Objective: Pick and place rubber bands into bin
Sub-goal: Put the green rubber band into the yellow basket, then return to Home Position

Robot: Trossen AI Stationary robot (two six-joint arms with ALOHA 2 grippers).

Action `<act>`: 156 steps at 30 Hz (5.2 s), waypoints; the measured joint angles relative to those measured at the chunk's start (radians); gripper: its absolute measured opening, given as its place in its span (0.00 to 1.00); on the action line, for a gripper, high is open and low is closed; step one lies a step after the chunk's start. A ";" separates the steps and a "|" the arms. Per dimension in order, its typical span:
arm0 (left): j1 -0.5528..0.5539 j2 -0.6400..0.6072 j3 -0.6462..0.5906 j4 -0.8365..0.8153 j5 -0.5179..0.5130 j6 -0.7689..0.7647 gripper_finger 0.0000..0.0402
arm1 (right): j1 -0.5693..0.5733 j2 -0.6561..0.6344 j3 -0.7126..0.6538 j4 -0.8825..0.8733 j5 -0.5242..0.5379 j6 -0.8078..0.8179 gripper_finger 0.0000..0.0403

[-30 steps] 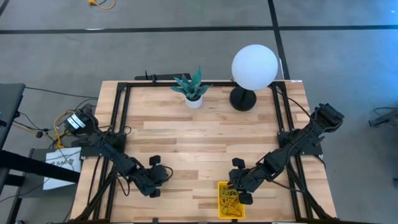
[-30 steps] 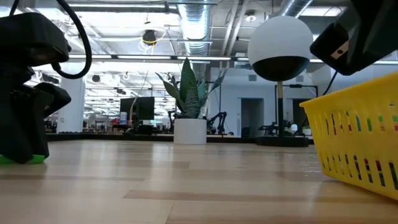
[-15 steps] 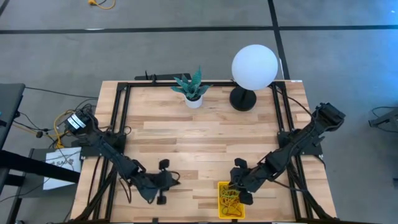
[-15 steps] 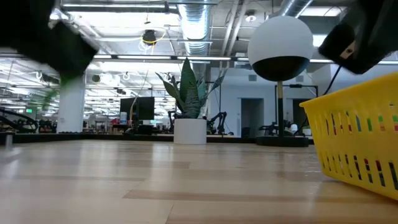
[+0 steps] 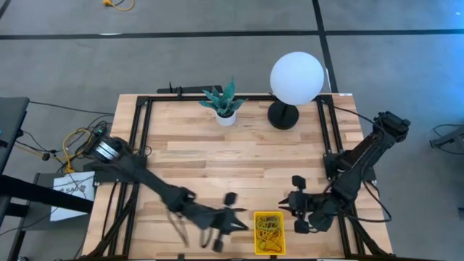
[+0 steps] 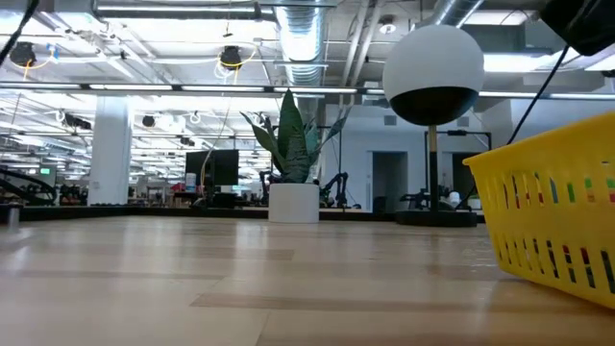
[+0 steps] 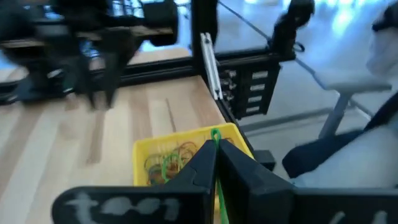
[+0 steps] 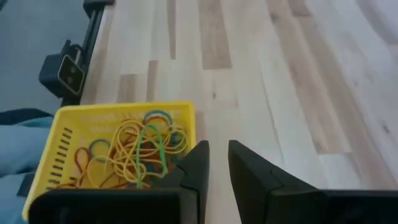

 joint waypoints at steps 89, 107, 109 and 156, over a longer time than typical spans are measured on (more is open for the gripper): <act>-0.051 -0.519 0.455 -1.562 -0.516 -0.626 0.31 | -0.135 -0.940 -0.254 0.022 -0.443 -0.455 0.14; -0.124 -1.235 -0.876 0.014 -0.272 -0.157 0.31 | -0.248 -1.161 -0.598 0.452 -0.628 -0.490 0.14; -0.053 -1.281 -0.945 0.072 -0.188 -0.118 0.31 | -0.280 -1.170 -0.594 0.470 -0.724 -0.533 0.14; 0.326 -1.726 -1.097 0.007 0.217 0.063 0.31 | -0.820 -1.350 -0.862 0.710 -1.017 -0.554 0.14</act>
